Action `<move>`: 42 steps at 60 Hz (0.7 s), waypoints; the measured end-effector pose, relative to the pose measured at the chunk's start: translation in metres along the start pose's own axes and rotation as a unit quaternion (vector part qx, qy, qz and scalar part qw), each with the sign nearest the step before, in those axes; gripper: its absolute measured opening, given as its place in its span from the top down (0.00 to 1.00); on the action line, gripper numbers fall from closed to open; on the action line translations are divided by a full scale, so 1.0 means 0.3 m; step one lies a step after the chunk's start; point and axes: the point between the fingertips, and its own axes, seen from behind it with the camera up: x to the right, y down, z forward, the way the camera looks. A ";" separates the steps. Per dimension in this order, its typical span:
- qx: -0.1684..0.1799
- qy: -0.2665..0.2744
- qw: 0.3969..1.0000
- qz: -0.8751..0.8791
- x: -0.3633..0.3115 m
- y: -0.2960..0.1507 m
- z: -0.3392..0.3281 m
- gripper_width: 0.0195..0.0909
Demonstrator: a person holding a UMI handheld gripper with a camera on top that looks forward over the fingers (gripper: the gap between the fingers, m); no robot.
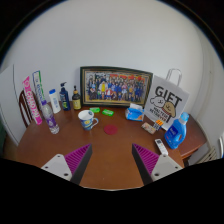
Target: Pour water
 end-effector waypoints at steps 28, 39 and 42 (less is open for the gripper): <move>-0.004 -0.004 1.000 -0.010 -0.093 0.006 0.054 0.07; -0.015 -0.023 0.999 -0.021 -0.277 0.029 0.096 0.07; -0.012 -0.028 0.999 -0.026 -0.344 0.027 0.112 0.07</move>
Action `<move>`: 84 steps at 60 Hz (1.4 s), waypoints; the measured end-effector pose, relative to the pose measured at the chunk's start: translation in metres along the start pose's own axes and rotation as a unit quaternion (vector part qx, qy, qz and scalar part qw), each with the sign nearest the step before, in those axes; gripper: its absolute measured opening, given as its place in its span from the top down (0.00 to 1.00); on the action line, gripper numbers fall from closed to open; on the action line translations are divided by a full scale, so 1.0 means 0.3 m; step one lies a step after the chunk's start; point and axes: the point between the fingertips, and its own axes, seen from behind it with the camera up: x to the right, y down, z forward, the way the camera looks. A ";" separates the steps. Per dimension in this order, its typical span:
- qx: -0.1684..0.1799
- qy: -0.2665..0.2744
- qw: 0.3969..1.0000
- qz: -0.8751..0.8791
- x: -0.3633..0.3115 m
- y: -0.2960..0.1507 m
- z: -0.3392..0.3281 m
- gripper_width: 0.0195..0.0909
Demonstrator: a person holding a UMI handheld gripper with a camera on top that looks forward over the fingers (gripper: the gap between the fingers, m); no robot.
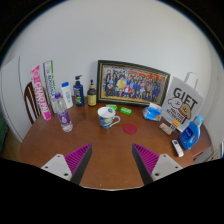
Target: Pour water
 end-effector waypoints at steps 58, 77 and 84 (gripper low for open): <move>0.116 0.006 0.992 0.046 -0.855 -0.229 0.871 0.41; 0.145 0.001 0.989 0.034 -0.873 -0.252 0.879 0.78; 0.136 -0.010 0.989 0.055 -0.871 -0.258 0.879 0.84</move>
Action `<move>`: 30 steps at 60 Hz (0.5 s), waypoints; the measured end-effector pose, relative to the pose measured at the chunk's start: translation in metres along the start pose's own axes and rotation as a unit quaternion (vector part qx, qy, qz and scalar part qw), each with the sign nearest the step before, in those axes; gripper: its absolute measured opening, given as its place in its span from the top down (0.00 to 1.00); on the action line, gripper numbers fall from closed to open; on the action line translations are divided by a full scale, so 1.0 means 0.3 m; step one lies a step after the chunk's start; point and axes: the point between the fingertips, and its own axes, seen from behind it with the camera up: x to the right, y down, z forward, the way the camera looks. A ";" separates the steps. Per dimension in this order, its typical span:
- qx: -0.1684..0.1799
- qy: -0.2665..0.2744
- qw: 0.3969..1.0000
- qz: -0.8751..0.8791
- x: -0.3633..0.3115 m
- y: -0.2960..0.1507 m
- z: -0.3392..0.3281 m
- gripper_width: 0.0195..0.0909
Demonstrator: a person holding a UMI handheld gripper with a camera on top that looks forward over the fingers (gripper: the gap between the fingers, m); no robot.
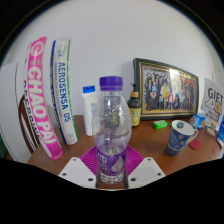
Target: Pour water
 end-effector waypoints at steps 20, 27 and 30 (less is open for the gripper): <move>0.019 -0.092 0.949 0.302 0.059 -0.257 -0.044 0.85; 0.021 -0.127 0.885 0.448 0.101 -0.347 -0.040 0.84; 0.020 -0.142 0.852 0.503 0.127 -0.370 -0.029 0.84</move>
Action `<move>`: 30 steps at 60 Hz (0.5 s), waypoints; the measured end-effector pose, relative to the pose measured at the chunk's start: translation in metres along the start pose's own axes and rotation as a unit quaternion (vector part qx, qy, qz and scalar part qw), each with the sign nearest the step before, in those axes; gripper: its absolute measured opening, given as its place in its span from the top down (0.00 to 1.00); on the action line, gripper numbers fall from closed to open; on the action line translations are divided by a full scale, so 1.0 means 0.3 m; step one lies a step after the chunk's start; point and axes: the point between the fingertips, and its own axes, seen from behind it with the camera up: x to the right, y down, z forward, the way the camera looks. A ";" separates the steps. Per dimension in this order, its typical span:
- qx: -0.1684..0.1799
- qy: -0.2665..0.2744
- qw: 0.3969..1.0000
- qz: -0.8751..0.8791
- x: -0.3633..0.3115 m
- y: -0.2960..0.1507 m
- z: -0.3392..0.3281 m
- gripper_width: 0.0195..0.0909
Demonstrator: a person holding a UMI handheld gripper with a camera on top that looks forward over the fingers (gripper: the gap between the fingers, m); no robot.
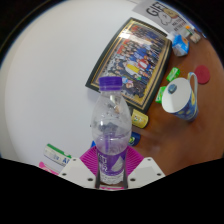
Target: Pour water
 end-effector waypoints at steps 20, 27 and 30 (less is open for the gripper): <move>-0.010 -0.078 0.939 0.336 -0.010 -0.114 0.051 0.84; -0.004 -0.092 0.916 0.390 0.004 -0.153 0.057 0.84; -0.002 -0.094 0.913 0.396 0.010 -0.165 0.060 0.84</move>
